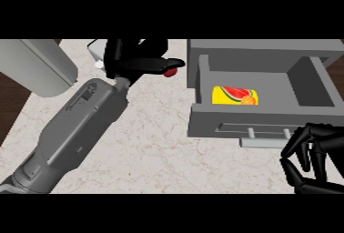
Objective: Pick up the cup, place it into the drawer and close the drawer
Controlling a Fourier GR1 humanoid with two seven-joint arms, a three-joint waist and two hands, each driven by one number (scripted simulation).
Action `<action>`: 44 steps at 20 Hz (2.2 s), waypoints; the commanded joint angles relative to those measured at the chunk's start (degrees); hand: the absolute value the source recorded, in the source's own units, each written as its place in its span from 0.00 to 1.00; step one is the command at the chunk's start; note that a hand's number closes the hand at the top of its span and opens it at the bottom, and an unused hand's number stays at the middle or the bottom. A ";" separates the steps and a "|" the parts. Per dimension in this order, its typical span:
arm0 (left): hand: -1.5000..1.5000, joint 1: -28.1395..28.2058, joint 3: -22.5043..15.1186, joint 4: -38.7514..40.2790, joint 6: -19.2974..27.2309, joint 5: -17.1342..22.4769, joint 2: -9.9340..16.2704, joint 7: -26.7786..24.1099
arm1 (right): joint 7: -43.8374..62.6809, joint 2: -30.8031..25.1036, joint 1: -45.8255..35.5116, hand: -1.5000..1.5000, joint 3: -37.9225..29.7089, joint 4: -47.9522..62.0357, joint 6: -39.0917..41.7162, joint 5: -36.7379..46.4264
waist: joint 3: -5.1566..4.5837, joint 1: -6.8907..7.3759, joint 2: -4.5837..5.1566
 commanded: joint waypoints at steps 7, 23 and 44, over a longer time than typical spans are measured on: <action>0.00 23.17 2.82 -25.05 -2.67 1.52 12.81 4.80 | -3.15 0.53 -4.15 1.00 4.66 10.17 -2.15 14.94 | 0.02 0.47 0.38; 0.00 42.52 13.23 -32.40 -17.13 4.31 20.07 1.93 | -18.37 1.44 -14.03 0.00 17.83 38.20 -13.59 48.72 | 0.03 -0.21 0.72; 0.00 47.73 21.57 -26.64 -30.84 1.45 16.12 0.10 | -36.23 1.63 -47.17 0.00 4.67 94.52 -17.69 51.97 | 0.08 0.34 1.17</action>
